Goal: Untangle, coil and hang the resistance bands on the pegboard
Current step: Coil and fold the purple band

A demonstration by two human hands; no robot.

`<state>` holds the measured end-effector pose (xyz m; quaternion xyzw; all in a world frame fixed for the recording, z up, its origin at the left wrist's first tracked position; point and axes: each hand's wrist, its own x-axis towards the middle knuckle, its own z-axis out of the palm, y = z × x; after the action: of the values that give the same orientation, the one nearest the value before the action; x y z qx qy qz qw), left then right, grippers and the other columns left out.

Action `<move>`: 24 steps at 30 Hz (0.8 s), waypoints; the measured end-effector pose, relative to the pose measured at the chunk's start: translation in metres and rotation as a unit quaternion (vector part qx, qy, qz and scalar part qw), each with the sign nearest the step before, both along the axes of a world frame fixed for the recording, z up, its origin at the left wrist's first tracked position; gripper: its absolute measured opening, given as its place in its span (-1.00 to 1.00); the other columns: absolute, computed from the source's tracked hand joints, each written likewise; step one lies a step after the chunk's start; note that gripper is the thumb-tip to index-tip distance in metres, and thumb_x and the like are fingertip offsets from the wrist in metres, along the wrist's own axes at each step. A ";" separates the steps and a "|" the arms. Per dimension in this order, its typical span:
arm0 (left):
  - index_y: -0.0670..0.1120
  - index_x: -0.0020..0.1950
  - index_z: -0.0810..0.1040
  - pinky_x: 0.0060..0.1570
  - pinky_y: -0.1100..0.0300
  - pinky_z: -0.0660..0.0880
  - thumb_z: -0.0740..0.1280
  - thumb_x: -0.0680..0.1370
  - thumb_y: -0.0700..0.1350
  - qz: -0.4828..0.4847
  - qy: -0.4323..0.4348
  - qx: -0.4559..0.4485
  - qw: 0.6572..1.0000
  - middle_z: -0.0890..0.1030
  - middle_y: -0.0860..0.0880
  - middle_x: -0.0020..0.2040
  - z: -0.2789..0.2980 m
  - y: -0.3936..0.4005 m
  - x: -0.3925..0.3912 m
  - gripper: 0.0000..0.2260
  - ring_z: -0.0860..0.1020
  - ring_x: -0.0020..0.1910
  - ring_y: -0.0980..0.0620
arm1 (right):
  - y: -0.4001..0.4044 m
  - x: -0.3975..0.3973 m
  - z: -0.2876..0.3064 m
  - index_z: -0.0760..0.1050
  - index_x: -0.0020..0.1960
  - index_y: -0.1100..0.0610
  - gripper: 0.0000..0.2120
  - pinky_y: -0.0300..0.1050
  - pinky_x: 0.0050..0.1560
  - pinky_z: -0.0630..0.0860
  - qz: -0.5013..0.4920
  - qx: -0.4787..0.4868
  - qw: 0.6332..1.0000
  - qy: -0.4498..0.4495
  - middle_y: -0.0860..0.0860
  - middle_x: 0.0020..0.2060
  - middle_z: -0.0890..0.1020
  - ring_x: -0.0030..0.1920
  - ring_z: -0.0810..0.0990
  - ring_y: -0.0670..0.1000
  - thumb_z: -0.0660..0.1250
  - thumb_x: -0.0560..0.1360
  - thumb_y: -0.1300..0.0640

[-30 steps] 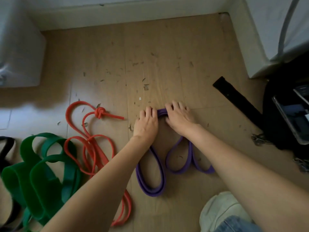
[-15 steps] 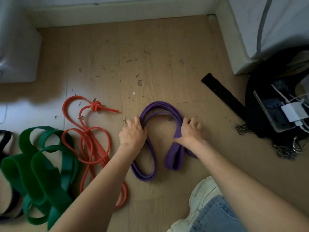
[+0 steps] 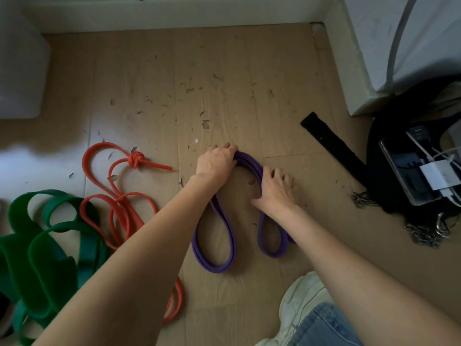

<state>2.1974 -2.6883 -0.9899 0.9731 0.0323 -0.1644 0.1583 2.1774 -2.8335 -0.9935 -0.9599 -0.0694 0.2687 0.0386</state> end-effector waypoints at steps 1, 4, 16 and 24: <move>-0.07 0.32 0.38 -0.04 0.02 0.43 0.16 0.61 -0.06 0.013 -0.002 0.010 1.000 0.48 -0.09 0.23 -0.001 0.000 0.005 -0.71 0.45 0.19 -0.14 | 0.001 -0.002 -0.002 0.01 0.45 0.09 -0.13 0.15 0.26 0.29 -0.002 -0.011 1.000 0.010 0.17 0.37 0.22 0.36 0.22 0.25 0.45 0.36 -0.08; -0.08 0.27 0.42 -0.16 0.05 0.35 0.16 0.61 -0.05 0.051 -0.021 0.015 0.998 0.51 -0.09 0.17 -0.002 -0.002 0.009 -0.74 0.47 0.14 -0.15 | 0.001 -0.012 -0.004 -0.13 0.49 0.06 -0.02 0.16 0.28 0.26 -0.024 -0.018 0.999 0.020 0.16 0.41 0.14 0.39 0.17 0.24 0.46 0.34 -0.10; -0.06 0.49 0.09 0.28 -0.13 0.26 0.17 0.53 0.22 0.284 0.103 -0.076 0.950 0.22 -0.26 0.40 0.005 0.000 -0.089 -0.36 0.26 0.33 -0.33 | -0.002 -0.066 0.001 0.14 0.36 0.23 -0.48 0.03 0.07 0.44 0.008 0.096 0.995 0.014 0.15 0.26 0.31 0.14 0.49 0.21 0.29 0.51 0.16; -0.07 0.51 0.11 0.15 0.14 0.38 0.23 0.58 -0.04 0.162 0.092 -0.219 0.958 0.49 -0.15 0.22 0.000 -0.006 -0.114 -0.45 0.48 0.19 -0.13 | 0.021 -0.078 0.000 0.10 0.44 0.24 -0.52 0.01 0.05 0.37 0.039 0.175 0.982 0.052 0.15 0.26 0.29 0.15 0.46 0.22 0.16 0.58 0.16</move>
<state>2.0836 -2.6944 -0.9898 0.8769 0.1675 -0.2280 0.3887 2.0991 -2.8127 -0.9934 -0.9195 -0.1507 0.3035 0.1991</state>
